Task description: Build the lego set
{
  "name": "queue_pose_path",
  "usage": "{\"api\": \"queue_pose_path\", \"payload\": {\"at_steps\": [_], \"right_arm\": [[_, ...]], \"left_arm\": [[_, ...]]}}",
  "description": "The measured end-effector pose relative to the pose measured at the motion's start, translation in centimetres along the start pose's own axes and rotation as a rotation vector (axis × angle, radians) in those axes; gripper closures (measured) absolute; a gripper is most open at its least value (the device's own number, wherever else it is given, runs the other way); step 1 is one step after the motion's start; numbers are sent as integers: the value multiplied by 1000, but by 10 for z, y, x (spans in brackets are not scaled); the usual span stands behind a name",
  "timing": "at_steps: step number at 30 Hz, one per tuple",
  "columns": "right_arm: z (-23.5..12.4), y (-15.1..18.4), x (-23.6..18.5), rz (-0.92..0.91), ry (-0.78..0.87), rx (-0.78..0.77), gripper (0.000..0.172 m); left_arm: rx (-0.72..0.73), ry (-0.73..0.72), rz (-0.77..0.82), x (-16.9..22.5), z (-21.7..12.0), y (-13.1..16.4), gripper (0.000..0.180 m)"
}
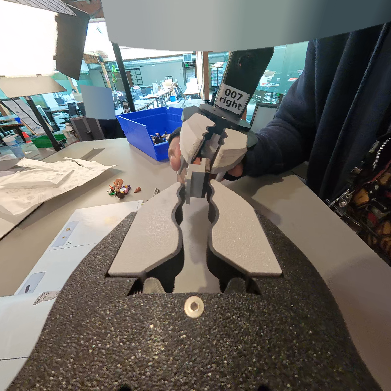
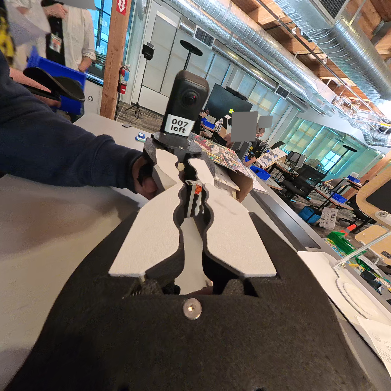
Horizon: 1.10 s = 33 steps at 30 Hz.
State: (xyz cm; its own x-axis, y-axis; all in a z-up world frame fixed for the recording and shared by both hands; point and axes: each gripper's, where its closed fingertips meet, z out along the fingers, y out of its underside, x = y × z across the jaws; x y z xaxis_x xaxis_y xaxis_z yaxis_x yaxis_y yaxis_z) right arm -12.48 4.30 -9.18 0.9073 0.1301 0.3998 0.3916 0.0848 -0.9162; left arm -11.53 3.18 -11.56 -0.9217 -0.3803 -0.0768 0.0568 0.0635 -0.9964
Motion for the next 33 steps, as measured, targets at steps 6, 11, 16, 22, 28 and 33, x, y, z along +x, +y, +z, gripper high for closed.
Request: {"api": "queue_pose_path", "payload": {"at_steps": [6,11,16,22,28,33], "right_arm": [[-1,0,-2,33,-30,14,159],[-1,-4,-5,94,-64,64,160],[-2,-10,-8,123,-89,121,160],[-2,-12,-9,103,-92,131,161],[-2,-8,0,73,-22,77,154],[1,-1,-5,43,-49,20,156]], "left_arm": [[1,30,-27,3,0,1,161],[20,71,-48,8,1,-2,161],[57,129,-92,14,1,-6,161],[81,158,-117,17,2,-8,162],[36,19,9,3,-1,-5,162],[18,25,44,6,2,-2,162]]}}
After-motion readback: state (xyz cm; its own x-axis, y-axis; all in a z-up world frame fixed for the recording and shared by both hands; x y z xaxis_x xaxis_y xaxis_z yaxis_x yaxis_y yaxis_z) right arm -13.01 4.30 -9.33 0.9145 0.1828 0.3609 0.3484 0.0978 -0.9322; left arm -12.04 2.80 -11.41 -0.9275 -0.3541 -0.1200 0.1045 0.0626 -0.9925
